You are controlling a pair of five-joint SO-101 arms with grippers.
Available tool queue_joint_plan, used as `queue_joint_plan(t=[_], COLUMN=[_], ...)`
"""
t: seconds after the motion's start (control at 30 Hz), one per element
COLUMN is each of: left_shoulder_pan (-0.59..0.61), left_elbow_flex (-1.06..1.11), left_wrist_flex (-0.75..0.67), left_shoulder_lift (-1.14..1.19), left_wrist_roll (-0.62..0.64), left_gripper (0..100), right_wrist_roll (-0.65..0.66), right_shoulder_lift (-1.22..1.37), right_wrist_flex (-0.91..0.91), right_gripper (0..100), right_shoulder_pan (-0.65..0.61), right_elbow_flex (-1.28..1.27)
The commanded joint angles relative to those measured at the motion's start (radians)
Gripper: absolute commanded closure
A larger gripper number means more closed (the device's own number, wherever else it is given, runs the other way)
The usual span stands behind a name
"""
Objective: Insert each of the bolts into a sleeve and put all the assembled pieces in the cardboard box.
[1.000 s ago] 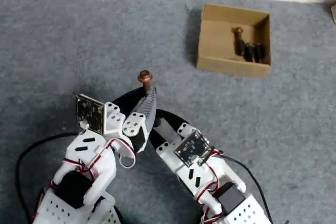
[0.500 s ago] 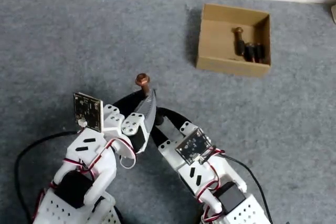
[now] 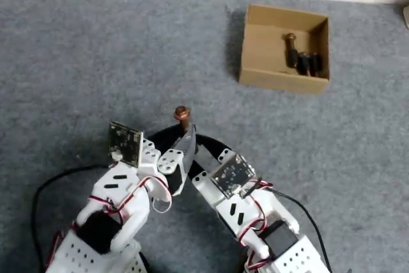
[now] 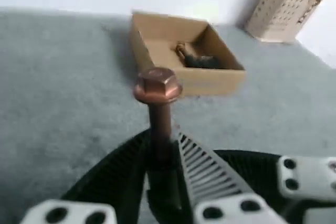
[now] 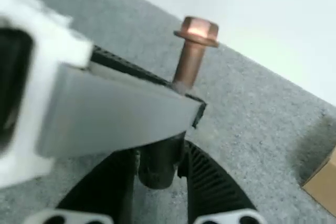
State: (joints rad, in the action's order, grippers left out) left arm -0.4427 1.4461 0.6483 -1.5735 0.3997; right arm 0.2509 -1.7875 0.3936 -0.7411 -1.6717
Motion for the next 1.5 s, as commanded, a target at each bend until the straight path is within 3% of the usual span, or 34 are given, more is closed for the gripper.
queue_joint_plan(t=[0.0,0.17,0.37,0.67,0.77,0.97,1.47], left_shoulder_pan=[-0.008,0.001,0.002,0.001,-0.015,-0.091,-0.087], left_elbow_flex=[0.030,0.031,0.022,-0.070,-0.142,-0.199,-0.259], left_wrist_flex=[0.011,0.012,0.051,0.150,0.184,0.186,0.207], left_shoulder_lift=[-0.001,-0.001,-0.001,-0.001,-0.001,0.001,0.007], left_wrist_roll=[0.005,0.006,0.006,0.009,0.072,0.046,0.046], left_gripper=[99,98,82,82,82,82,82], right_wrist_roll=[0.009,0.009,0.009,0.009,0.009,0.009,0.009], right_shoulder_lift=[-0.018,-0.018,-0.018,-0.018,-0.018,-0.018,-0.018], right_wrist_flex=[-0.038,-0.038,-0.038,-0.039,-0.039,-0.039,-0.039], right_gripper=[99.4,99.4,99.4,99.4,99.4,99.4,99.4], right_shoulder_pan=[0.025,0.025,0.025,0.024,0.022,0.025,0.027], right_elbow_flex=[-0.030,-0.030,-0.030,-0.030,-0.030,-0.028,-0.028])
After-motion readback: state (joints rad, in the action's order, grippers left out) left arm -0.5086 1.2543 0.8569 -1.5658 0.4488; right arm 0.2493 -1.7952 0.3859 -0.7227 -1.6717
